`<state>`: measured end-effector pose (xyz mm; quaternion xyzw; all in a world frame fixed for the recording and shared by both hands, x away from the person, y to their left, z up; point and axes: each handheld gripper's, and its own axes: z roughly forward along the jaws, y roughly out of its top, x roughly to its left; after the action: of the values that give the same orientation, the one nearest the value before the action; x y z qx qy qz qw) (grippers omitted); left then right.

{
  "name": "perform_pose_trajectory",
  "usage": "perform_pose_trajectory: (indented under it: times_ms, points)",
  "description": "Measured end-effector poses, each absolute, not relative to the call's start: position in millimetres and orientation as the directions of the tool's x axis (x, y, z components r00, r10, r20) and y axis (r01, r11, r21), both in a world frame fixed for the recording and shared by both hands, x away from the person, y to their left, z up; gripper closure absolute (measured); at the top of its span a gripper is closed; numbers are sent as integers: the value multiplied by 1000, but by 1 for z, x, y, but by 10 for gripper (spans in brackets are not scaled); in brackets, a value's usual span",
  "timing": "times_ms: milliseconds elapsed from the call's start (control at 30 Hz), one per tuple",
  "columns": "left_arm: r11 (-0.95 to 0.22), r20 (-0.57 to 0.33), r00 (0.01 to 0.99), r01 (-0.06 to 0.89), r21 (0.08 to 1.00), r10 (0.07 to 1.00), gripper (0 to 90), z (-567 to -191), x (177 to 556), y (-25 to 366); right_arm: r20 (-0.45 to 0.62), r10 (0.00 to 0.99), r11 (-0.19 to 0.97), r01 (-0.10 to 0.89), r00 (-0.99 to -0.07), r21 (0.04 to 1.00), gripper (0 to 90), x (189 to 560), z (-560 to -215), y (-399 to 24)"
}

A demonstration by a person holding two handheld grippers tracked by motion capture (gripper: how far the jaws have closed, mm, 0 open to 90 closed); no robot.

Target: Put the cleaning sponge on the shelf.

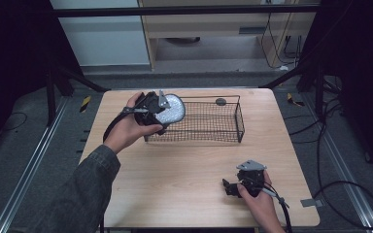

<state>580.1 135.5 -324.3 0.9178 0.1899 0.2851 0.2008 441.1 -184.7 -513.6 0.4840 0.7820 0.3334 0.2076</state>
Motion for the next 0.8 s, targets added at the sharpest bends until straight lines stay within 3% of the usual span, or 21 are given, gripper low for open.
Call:
perform_pose_trajectory:
  times_ms: [800]
  points:
    - [-862, 482, 757, 207, 462, 440, 85, -318, 595, 127, -2, 895, 310, 617, -447, 723, 5, 441, -514, -185]
